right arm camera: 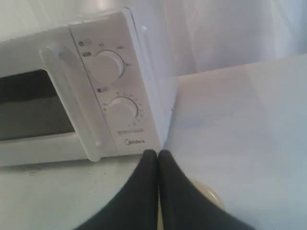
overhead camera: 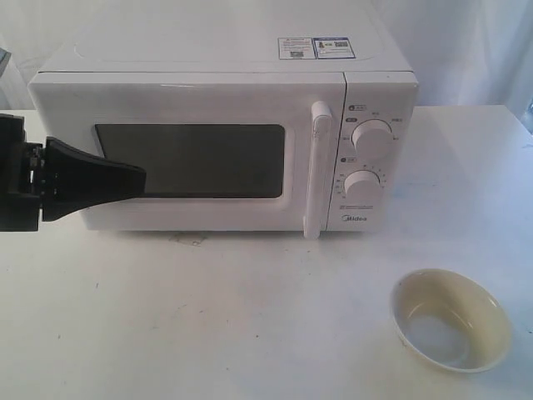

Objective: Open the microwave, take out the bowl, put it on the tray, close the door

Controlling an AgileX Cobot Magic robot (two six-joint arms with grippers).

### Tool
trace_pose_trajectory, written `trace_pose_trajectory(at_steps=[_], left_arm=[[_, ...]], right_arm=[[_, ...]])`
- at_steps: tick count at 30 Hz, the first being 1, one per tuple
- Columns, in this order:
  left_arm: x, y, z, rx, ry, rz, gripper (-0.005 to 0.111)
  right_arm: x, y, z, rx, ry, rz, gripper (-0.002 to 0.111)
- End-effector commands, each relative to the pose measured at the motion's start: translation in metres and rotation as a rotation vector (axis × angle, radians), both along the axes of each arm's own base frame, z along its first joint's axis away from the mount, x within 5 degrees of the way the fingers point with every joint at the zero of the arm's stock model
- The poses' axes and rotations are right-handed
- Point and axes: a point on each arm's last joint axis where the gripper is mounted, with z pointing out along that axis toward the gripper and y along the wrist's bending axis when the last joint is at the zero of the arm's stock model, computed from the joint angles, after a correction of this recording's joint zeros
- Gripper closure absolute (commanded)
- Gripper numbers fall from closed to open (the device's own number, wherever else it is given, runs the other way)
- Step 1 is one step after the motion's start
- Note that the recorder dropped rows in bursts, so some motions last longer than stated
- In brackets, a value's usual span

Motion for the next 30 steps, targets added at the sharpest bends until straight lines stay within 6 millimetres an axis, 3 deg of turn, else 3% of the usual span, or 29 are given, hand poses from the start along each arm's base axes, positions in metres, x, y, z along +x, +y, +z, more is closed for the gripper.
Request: trace_pose_trajectory(at_steps=[1,5,30], left_arm=[[-0.0020,-0.0008,0.0039,-0.016,-0.007,-0.005,0.107],[-0.0020,-0.0008,0.0039,-0.016,-0.007,-0.005,0.107],[-0.0020,-0.0008,0.0039,-0.016,-0.007,-0.005,0.107]], right_arm=[[-0.0004,-0.0070,-0.0073,-0.085,0.053,-0.068,0.108],[-0.0021,-0.0094,-0.0155,-0.123,0.145,-0.085,0.108],[-0.0021,-0.0094,-0.0155,-0.121,0.145,-0.084,0.108]])
